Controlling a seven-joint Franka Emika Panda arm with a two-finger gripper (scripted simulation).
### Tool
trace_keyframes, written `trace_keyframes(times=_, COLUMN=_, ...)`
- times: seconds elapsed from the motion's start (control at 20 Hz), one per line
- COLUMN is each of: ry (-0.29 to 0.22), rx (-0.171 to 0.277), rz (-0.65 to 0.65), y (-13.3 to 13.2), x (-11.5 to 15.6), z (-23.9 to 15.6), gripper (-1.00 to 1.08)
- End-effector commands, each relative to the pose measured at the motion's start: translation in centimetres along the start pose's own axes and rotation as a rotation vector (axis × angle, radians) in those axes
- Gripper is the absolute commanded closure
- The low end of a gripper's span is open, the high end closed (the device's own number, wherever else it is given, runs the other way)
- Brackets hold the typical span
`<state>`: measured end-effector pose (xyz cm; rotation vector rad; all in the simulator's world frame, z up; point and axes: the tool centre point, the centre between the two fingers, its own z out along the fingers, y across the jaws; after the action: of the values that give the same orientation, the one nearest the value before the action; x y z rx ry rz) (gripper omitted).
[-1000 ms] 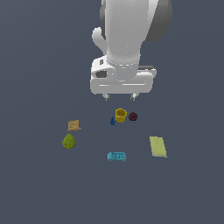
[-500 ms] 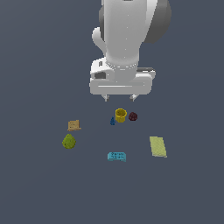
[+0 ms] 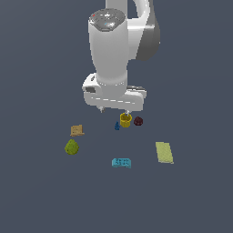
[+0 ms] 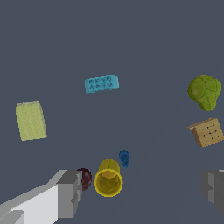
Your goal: Pick up a designated object from a clutter of objects.
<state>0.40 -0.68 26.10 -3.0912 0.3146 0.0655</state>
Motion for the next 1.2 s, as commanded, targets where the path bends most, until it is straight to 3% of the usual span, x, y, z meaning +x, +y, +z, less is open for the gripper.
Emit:
trace_keyframes(times=0.0, ry=0.001, rx=0.008, rz=0.086, y=1.5, x=0.5, z=1.5, gripper=-0.92)
trace_keyframes(times=0.55, ry=0.015, rx=0.032, rz=0.592, y=11.3, x=1.7, z=10.3, gripper=-0.92)
trace_keyframes(times=0.85, ry=0.03, rx=0.025, rz=0.865, y=16.9, x=0.9, z=14.7, gripper=-0.92)
trace_keyframes(times=1.15, ry=0.045, rx=0.013, rz=1.057, y=21.0, x=-0.3, z=17.6, gripper=-0.92)
